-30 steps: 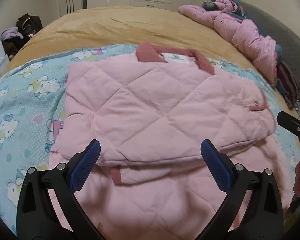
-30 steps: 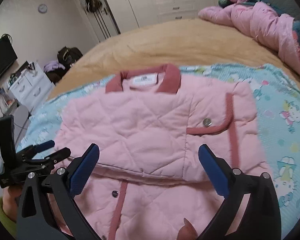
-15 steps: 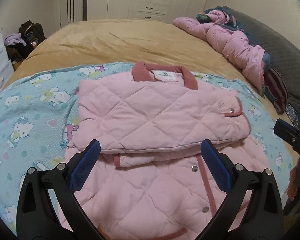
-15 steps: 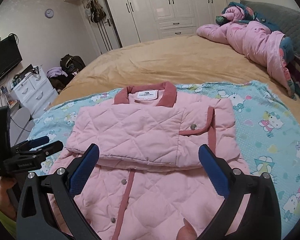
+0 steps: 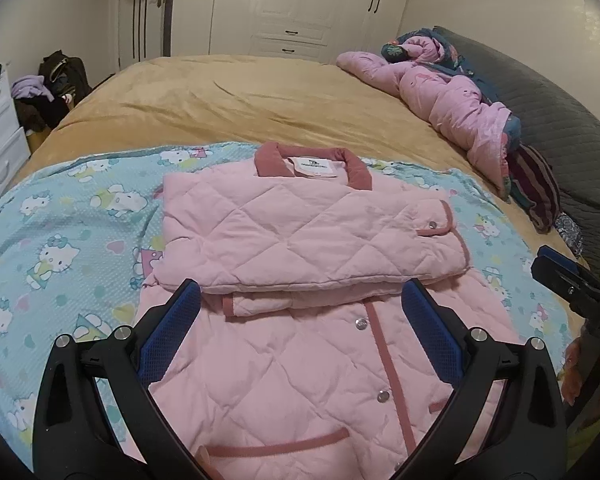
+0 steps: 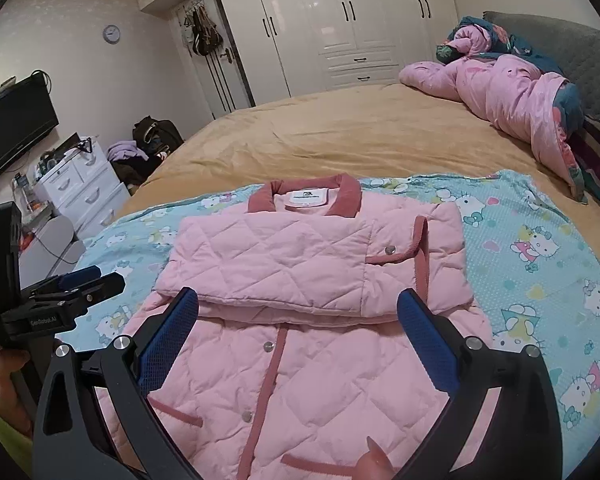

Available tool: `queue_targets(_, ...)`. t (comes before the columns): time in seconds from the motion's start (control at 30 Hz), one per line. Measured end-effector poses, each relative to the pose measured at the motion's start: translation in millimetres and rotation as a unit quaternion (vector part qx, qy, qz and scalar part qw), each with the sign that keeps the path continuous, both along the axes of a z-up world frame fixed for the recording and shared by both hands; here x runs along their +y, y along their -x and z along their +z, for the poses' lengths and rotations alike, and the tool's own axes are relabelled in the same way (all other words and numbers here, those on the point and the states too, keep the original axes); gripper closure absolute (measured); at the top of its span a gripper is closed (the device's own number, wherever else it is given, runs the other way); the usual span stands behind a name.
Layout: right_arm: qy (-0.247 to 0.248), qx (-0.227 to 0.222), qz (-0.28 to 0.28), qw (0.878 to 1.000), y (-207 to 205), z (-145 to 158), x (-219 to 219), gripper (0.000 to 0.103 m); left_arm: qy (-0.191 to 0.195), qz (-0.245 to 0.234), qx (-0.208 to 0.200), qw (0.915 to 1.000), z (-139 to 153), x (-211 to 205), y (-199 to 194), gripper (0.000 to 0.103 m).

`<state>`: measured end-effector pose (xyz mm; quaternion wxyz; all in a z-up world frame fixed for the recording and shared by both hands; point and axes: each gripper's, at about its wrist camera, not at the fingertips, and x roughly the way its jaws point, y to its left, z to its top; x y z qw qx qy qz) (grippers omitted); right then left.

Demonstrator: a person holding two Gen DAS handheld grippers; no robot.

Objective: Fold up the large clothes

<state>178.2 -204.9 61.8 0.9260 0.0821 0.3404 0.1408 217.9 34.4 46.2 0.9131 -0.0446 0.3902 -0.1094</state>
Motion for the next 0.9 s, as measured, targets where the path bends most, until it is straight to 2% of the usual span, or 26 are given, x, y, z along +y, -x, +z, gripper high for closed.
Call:
queue_targets(0.4,0.006,-0.02,0.016,1.0,43.2,17.9,6.8,0.004,-0.003,-0.006,-0.024,0.9997,14.1,4.6,43.5,0.009)
queue_targets(0.67,0.004,-0.023,0.018,1.0,67.4,13.1,6.7,0.004,-0.013,0.005,-0.036,0.9993,14.2,12.8,69.5,0.009)
queue_targets(0.9,0.018,-0.025,0.017,0.999,85.0,3.1,4.3,0.004,-0.028,0.005,-0.033,0.999,1.6,17.9,88.2,0.009)
